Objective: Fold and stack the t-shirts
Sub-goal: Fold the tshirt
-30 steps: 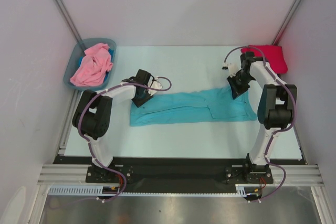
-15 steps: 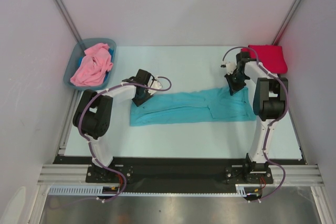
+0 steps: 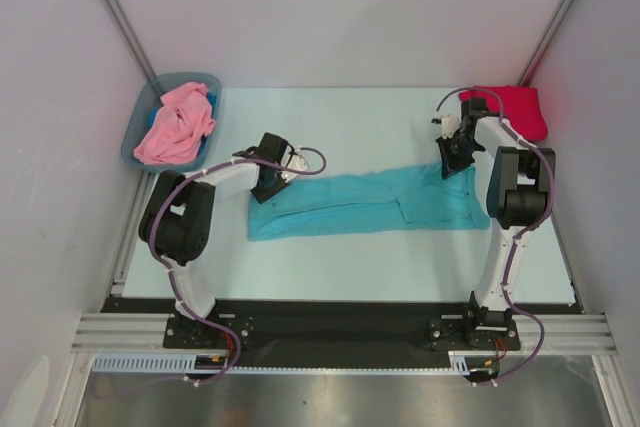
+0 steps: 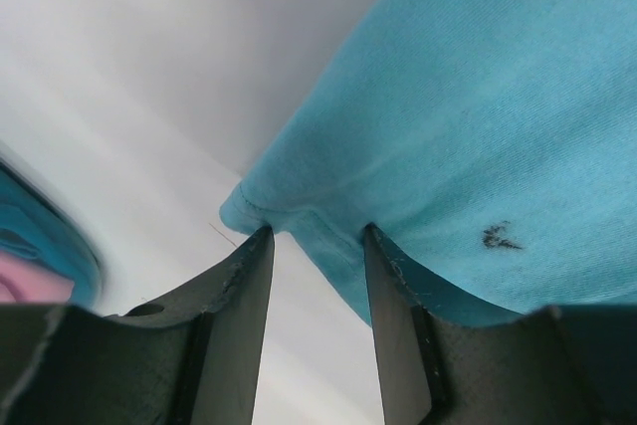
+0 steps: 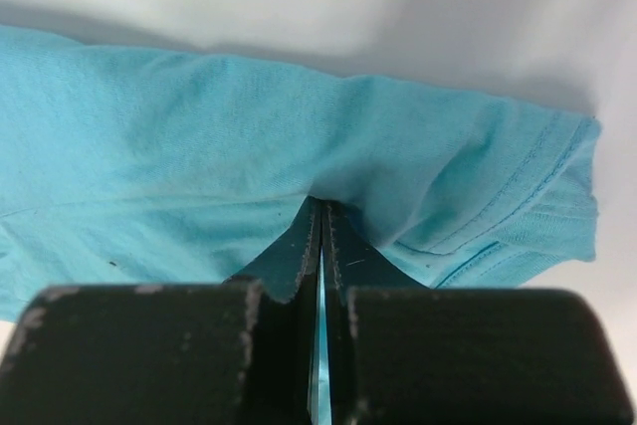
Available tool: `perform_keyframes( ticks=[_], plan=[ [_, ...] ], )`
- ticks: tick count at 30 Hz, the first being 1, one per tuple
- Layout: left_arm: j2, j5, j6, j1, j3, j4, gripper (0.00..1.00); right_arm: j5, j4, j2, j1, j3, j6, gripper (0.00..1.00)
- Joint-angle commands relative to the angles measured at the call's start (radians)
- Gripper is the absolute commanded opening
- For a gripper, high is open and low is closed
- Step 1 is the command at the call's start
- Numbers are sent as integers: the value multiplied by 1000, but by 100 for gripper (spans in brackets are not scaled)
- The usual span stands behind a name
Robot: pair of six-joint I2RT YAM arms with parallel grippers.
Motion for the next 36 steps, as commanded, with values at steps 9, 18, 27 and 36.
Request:
perform_keyframes(
  ticks=[9,18,27,36],
  plan=[
    [66,-65,20,8,10,-104,48,112,80,65,-48,-10,-26,0],
    [46,-93,9,11,35,-128,48,97,64,40,-22,-8,-26,0],
    [-75,-62,72,46,87,-272,48,66,47,-1,2,-4,-14,2],
    [-86,-47,95,77,216,-360,48,9,12,-56,33,7,-17,16]
  ],
)
